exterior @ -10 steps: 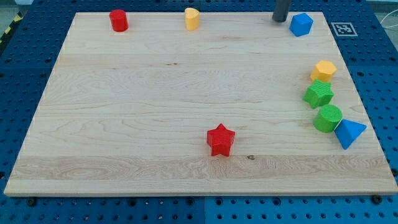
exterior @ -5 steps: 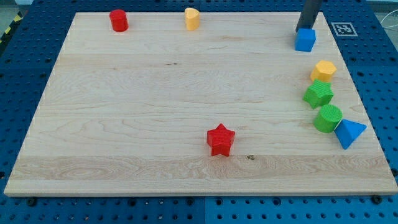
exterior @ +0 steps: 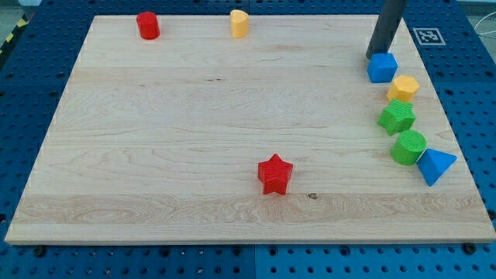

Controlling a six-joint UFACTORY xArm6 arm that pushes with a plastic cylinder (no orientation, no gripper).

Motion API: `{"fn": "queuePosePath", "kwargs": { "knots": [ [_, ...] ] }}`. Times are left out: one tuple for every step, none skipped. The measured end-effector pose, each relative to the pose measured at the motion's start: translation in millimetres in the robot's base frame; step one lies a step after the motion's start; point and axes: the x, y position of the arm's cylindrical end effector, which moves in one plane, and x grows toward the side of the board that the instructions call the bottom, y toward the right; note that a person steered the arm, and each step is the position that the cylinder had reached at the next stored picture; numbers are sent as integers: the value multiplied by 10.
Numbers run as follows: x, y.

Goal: Slide the blue cube towards group of blocks

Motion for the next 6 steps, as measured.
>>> {"fn": "queuePosePath", "kwargs": {
  "knots": [
    [47, 0],
    [82, 0],
    [209, 0],
    [301, -49],
    [421, -83],
    [313, -66]
  ]
}}
